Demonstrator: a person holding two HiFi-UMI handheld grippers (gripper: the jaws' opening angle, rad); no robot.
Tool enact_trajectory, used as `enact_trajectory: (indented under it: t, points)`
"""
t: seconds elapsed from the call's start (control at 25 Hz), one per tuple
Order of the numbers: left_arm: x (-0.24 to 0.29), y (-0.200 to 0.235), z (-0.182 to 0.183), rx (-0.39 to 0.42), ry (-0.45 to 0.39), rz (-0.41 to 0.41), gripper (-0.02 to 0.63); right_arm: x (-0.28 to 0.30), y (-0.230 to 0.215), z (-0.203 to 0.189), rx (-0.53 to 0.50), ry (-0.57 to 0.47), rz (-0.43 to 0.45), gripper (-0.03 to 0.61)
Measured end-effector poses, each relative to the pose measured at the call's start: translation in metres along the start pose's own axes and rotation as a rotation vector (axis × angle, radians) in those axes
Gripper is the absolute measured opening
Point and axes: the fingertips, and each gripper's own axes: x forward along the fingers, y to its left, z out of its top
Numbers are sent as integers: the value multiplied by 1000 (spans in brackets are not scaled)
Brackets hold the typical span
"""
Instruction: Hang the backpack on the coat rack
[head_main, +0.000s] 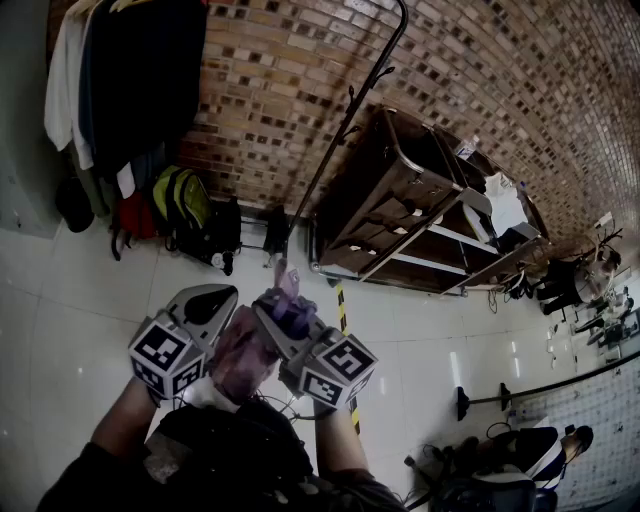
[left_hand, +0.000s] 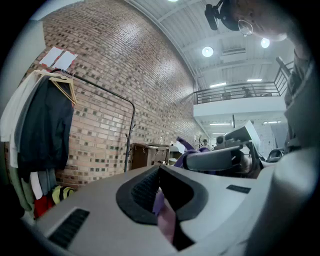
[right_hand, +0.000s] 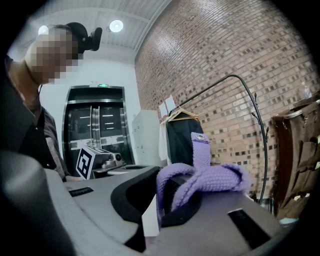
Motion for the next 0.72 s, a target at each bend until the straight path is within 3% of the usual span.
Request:
enact_trajectory:
  t: [0.36,0.72]
  points:
    - [20,41,-13,-32,38,46,14,28,-36,4,38,7,4,2]
    - [111,92,-3,-39,36,107,14,61,-126,4,86,59,87,2]
